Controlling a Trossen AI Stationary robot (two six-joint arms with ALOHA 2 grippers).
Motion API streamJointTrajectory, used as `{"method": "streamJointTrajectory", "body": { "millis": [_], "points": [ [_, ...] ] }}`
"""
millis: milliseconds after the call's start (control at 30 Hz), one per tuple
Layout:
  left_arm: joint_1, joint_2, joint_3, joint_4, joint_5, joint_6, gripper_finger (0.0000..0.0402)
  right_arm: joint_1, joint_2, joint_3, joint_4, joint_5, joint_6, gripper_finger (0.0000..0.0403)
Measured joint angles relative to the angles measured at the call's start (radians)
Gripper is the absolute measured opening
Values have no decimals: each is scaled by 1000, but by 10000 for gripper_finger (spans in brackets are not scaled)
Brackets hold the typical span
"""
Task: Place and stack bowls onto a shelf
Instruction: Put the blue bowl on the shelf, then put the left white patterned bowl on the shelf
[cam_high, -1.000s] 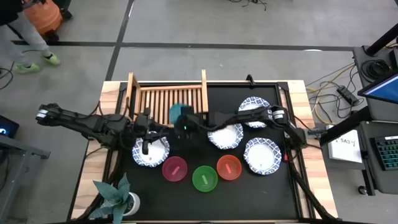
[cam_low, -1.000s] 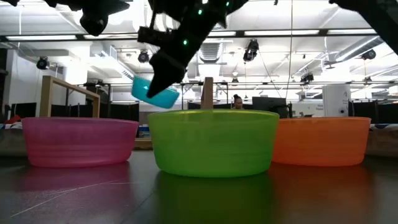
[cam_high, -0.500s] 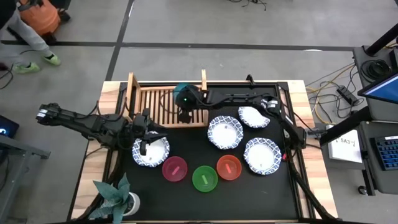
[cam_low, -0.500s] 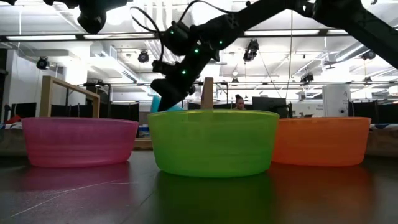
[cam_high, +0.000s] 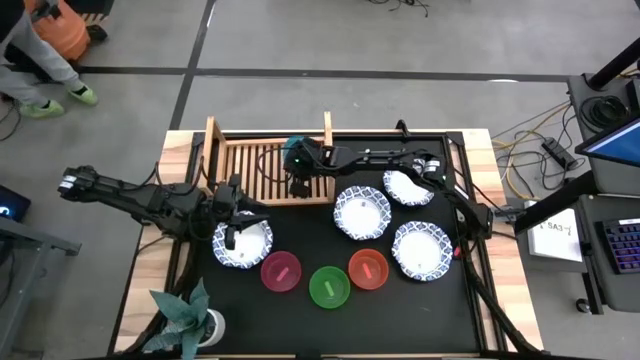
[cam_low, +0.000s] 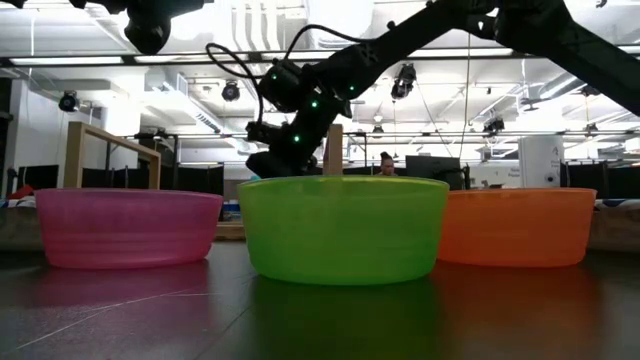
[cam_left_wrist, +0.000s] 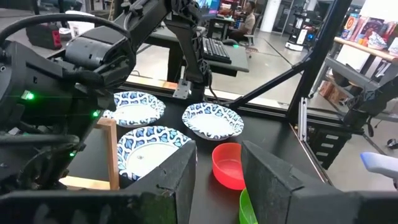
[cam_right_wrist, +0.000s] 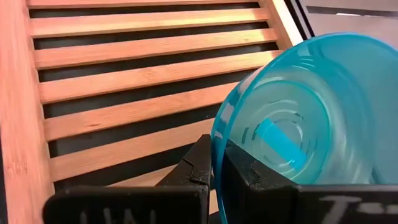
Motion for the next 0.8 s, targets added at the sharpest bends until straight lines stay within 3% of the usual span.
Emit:
{"method": "streamJointTrajectory", "body": {
  "millis": [200,500,800],
  "points": [
    [0,0,0,0,0,0,111,0,4,0,-1,0,5,24],
    [0,0,0,0,0,1,111,-2,4,0,-28,1,50,104],
    [0,4,0,-1,0,1,111,9,3,114,-232,0,67,158]
  ]
}}
